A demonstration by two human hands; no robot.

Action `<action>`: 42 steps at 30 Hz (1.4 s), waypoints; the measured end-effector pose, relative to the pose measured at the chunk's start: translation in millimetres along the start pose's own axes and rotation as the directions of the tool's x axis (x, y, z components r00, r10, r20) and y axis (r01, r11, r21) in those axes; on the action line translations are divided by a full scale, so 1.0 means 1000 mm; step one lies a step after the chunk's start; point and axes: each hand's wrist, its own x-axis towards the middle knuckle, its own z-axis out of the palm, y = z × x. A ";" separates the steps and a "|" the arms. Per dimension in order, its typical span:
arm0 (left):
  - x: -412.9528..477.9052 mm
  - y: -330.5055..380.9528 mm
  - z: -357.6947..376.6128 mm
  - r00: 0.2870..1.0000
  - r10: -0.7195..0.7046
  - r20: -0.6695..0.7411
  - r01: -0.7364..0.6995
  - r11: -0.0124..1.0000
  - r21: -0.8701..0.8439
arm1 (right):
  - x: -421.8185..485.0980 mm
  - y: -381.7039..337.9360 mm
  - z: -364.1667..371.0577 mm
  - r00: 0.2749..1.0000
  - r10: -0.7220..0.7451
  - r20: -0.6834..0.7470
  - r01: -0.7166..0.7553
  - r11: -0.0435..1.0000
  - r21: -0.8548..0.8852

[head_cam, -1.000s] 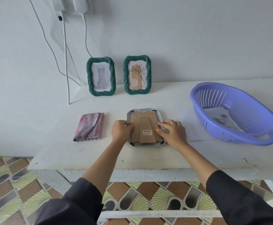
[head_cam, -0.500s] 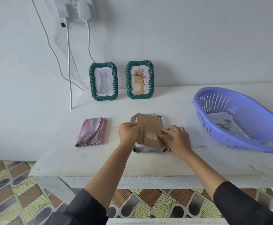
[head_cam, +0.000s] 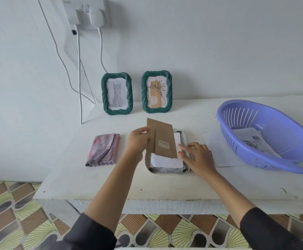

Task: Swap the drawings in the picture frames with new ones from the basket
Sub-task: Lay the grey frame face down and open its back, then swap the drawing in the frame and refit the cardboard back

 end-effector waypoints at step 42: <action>-0.001 -0.042 0.006 0.976 0.195 0.097 -0.182 0.486 0.855 | -0.002 -0.003 -0.001 1.000 0.014 0.001 -0.014 1.000 0.011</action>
